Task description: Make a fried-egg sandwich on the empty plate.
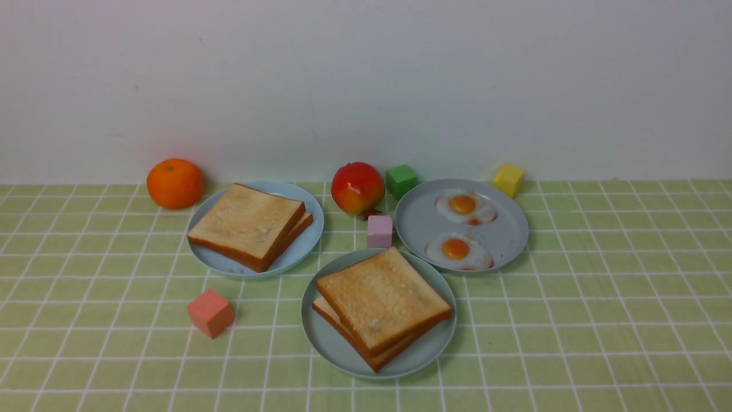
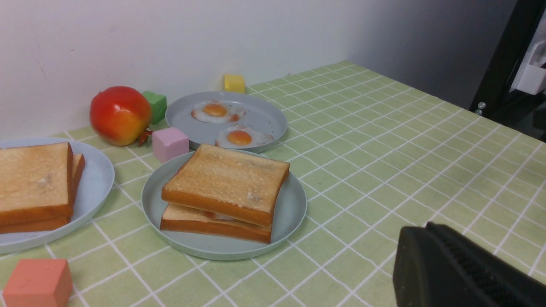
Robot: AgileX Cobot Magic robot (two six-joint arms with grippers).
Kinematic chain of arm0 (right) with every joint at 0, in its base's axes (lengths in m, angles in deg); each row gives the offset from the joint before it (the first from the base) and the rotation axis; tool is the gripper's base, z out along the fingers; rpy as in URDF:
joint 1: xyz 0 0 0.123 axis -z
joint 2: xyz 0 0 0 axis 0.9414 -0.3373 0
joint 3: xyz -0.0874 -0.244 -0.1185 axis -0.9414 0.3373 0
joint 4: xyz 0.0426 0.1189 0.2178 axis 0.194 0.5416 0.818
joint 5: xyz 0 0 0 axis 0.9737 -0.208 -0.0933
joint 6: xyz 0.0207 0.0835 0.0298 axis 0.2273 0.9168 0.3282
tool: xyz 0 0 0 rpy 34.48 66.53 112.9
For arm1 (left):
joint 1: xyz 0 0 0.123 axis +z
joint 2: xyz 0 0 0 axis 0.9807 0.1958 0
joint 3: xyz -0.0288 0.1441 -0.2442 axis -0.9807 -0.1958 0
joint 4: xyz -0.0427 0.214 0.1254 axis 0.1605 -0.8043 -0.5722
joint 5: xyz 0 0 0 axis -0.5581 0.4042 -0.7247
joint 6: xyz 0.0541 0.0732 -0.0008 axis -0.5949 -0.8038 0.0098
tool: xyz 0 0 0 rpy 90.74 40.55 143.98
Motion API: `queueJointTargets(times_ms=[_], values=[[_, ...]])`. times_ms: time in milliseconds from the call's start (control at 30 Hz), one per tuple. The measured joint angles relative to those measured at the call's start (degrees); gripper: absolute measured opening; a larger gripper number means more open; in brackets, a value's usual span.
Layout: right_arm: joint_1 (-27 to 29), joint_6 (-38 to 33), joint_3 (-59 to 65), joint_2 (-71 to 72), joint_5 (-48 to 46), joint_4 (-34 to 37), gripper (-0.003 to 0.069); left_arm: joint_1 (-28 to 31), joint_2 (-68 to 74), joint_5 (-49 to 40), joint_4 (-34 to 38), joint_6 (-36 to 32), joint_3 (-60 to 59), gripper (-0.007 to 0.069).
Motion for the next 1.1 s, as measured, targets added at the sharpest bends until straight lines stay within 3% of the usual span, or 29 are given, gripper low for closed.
queueJointTargets(times_ms=[933,1100], values=[[0.00,0.00,-0.16,0.00,-0.81,1.31,-0.0006,0.00,0.00,-0.16,0.00,0.05,0.00,0.0020],[0.00,0.00,-0.16,0.00,-0.81,1.31,-0.0003,0.53,0.00,4.50,-0.35,0.00,-0.91,0.0021]])
